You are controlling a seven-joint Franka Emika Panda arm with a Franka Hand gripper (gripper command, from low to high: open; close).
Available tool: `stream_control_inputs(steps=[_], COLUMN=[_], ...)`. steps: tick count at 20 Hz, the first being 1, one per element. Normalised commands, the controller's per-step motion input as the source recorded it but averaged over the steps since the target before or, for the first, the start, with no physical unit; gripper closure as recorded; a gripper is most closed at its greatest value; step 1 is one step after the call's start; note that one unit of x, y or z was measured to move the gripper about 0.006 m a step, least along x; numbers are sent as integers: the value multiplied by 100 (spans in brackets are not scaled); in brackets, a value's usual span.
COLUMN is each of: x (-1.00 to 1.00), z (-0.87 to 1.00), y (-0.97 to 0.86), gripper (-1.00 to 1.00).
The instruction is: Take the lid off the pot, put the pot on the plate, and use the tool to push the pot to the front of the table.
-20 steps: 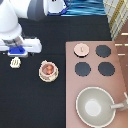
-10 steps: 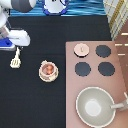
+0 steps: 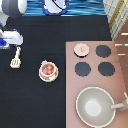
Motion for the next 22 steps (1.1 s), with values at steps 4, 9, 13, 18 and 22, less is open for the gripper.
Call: stream_control_inputs(steps=[4, 9, 13, 18, 22], x=[-38, -28, -25, -61, -87], z=[-97, -97, -75, -61, -53], y=[-40, -10, 6, 9, 15], gripper=[-100, -100, -100, -100, -100])
